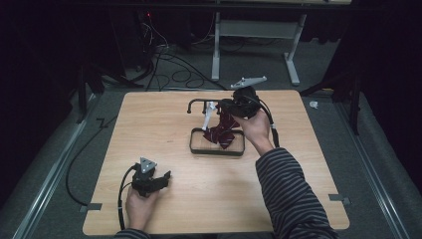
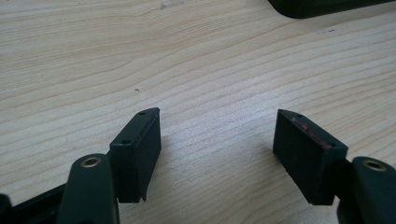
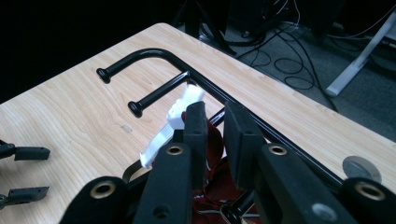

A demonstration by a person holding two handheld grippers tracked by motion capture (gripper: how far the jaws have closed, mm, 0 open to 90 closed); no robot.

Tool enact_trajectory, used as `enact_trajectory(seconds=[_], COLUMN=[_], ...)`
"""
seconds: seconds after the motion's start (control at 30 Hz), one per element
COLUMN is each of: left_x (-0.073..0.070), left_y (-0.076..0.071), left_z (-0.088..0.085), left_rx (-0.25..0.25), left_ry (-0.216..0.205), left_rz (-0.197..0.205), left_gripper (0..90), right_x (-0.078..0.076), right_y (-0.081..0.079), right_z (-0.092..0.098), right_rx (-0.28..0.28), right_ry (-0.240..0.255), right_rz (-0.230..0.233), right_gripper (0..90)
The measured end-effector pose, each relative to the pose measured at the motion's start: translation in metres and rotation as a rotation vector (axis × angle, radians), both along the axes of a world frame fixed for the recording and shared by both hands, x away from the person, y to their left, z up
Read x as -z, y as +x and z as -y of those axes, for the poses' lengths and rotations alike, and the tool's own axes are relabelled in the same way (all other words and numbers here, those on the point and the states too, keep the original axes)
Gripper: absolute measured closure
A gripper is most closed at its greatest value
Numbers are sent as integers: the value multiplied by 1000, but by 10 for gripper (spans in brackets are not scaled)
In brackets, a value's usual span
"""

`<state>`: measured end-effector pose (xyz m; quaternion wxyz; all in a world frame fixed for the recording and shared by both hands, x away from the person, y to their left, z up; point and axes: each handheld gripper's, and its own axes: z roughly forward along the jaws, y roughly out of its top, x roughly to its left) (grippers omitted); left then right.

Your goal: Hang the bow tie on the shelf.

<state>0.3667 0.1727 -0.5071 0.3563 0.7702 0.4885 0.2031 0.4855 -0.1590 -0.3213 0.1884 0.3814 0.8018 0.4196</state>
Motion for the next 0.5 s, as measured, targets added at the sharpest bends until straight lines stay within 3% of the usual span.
enact_trajectory(seconds=[0.1,0.5], left_x=[0,0], left_y=[0,0], left_z=[0,0], left_rx=[0,-1], left_ry=[1,6], left_rz=[0,1], left_gripper=[328,327], right_x=[-1,-2], right_y=[-1,-11], right_z=[1,18], right_rx=[7,17], right_ry=[-3,20], right_rz=[4,17], right_gripper=[760,757])
